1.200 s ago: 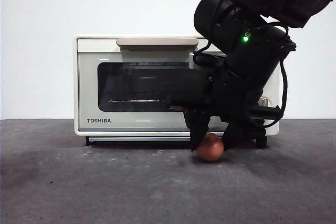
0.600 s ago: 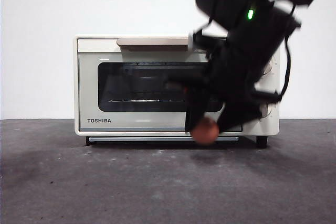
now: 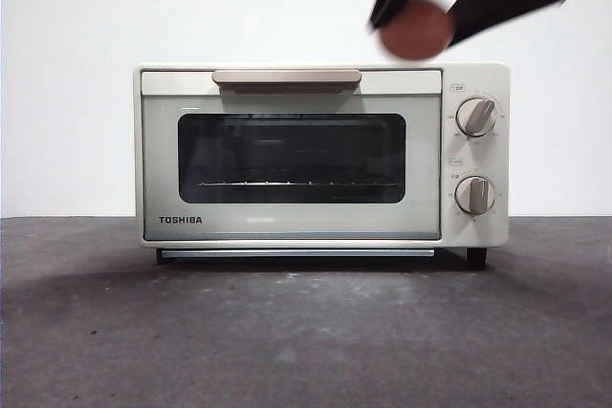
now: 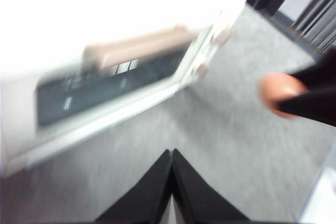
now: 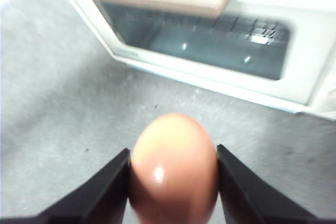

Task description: Eggoven

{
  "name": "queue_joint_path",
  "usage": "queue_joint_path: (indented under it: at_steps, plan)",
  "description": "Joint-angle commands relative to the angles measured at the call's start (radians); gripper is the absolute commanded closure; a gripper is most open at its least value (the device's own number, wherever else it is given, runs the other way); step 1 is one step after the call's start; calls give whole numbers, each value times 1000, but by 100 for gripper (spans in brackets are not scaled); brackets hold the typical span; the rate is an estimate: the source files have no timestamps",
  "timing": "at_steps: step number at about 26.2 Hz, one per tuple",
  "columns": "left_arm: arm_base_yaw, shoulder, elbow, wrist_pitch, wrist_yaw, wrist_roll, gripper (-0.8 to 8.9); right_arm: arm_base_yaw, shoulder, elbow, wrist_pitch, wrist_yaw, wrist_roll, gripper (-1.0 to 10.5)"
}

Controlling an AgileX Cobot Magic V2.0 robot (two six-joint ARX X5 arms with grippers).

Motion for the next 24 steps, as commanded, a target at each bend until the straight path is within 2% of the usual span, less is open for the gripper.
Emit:
queue_joint_path:
  at_steps: [1, 6, 12, 24]
  plan:
    - [-33, 112, 71, 91, -54, -13, 806, 8, -92, 14, -27, 4, -23, 944]
    - [-55, 303, 181, 186, -85, -10, 806, 8, -229, 14, -70, 14, -47, 944]
    - [-75, 457, 278, 193, -98, 10, 806, 8, -298, 14, -108, 51, -64, 944]
    - [-126, 603, 332, 196, -193, 71, 806, 8, -322, 14, -125, 57, -79, 944]
